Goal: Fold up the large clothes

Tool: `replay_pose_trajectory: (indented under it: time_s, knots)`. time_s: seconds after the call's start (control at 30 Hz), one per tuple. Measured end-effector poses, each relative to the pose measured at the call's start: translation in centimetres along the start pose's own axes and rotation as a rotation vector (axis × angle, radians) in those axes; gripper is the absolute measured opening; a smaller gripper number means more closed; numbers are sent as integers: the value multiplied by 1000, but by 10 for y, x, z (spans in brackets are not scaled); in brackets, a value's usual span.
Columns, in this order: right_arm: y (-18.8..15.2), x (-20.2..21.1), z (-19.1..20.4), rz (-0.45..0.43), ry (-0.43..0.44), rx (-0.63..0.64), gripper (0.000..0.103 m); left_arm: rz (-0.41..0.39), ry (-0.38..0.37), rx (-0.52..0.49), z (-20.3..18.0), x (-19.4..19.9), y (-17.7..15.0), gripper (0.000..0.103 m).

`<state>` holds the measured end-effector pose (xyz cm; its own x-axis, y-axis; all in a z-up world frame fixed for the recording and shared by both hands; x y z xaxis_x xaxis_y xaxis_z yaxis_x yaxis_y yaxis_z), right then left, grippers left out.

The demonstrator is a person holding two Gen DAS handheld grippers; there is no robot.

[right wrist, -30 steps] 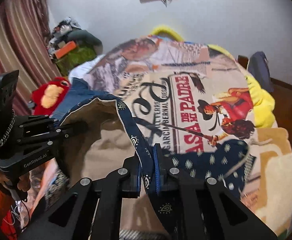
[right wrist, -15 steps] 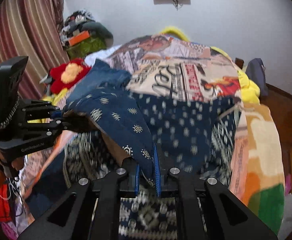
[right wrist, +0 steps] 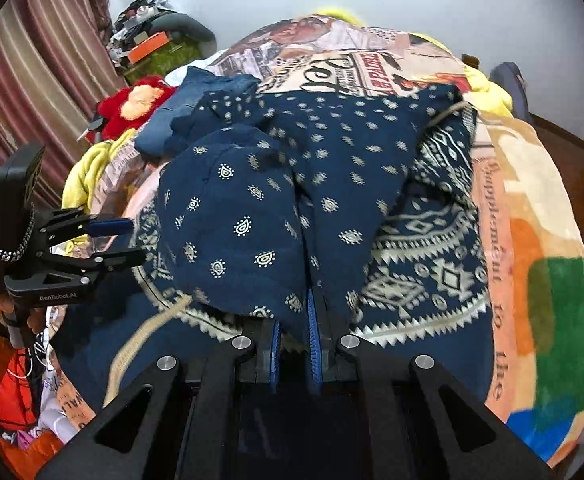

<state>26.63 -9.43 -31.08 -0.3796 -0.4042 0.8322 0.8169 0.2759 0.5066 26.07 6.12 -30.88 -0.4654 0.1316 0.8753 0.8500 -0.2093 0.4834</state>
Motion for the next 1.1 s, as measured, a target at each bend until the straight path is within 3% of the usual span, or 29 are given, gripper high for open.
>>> replay_pose_trajectory:
  time_s: [0.1,0.27,0.37,0.53,0.63,0.7,0.8,0.83,0.93,0.97,1.0,1.03,1.07,1.1]
  knots:
    - [-6,4,-8,5,1,-19,9,1,40,11,14,3,-5,51]
    - [-10,21,-20,7,-9,1,9,-55,79,39,39,19,20,52]
    - [5,34,-30,-31,-59,14,9,-111,101,45,48,27,48,59]
    - [42,36,-42,-82,-60,-25,9,-166,119,52,58,19,90,72]
    - [57,10,-47,-56,-76,-41,9,-127,77,81,57,-7,95,73]
    - [54,-21,-46,13,-56,-56,9,-84,42,87,53,-27,90,73]
    - [40,-63,-50,104,-94,-36,9,-8,68,57,47,-59,71,73]
    - [40,-66,-51,74,-112,-7,9,11,93,38,47,-69,62,75]
    - [41,-66,-56,40,-212,55,9,-36,122,46,50,-70,58,85]
    - [40,-66,-56,35,-228,70,13,-36,120,53,51,-70,57,85]
    - [40,-65,-58,28,-258,79,34,-36,114,62,52,-70,57,85]
    - [42,-63,-65,12,-327,87,76,-35,108,70,52,-70,56,85]
    - [45,-57,-79,-15,-454,93,95,-37,106,72,53,-69,55,85]
    - [46,-55,-86,-31,-479,91,103,-37,106,74,54,-69,54,85]
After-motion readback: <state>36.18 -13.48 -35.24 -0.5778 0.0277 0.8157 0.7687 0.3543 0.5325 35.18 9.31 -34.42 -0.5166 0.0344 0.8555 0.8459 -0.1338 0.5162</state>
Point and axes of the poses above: each gripper's, at about its wrist camera, not at the fingertips, and x roughly against the way its jaws point, z to its left, y to its top, the point moved 9 cm from there along -x, roughly the way its jaws point, and after that the axes turned 4 degrees about -x, right-handed, at the moved point
